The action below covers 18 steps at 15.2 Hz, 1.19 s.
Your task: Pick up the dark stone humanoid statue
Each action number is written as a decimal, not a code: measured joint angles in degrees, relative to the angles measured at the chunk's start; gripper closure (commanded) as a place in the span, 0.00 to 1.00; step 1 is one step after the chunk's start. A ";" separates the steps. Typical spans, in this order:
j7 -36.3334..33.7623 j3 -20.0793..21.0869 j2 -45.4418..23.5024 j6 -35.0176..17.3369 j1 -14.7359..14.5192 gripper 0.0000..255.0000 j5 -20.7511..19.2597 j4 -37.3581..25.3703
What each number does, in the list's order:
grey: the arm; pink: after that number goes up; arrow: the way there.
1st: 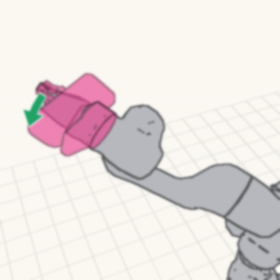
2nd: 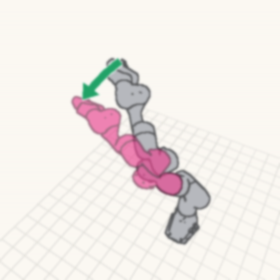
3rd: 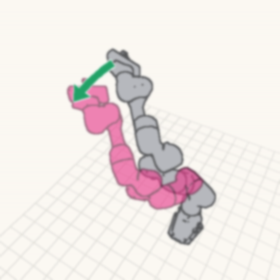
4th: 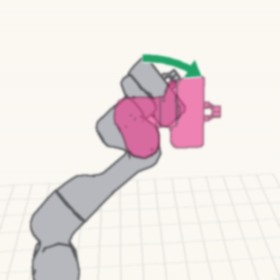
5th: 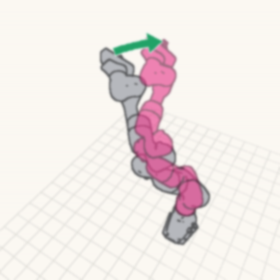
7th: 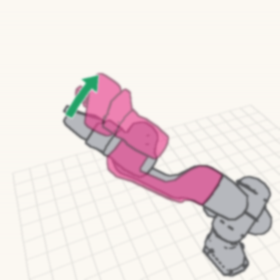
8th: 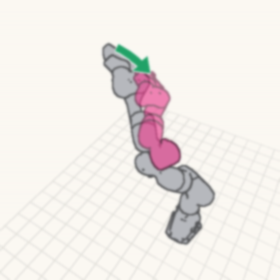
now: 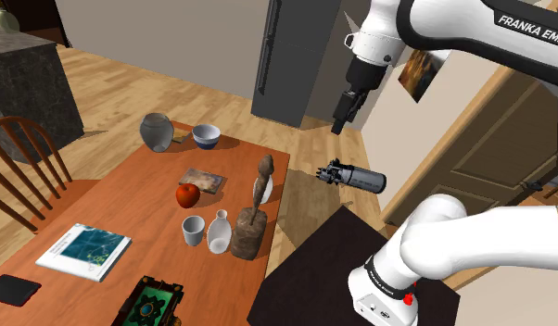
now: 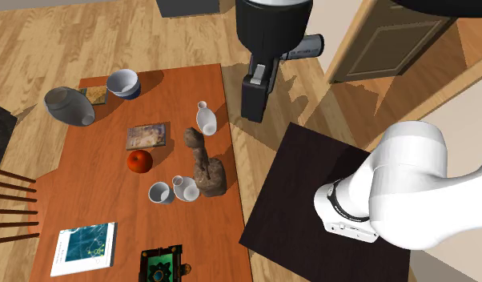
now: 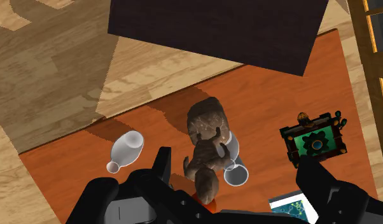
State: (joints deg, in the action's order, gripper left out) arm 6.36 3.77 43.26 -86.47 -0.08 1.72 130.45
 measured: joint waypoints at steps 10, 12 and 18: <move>-19.25 9.00 -0.98 -17.82 3.46 0.00 4.27 13.24; -24.27 11.62 -2.74 -22.53 4.48 0.00 5.14 15.26; -39.86 19.70 -10.60 -37.00 8.73 0.00 5.88 19.47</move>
State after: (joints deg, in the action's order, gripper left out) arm -33.50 23.47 32.66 -123.46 8.65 7.60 149.91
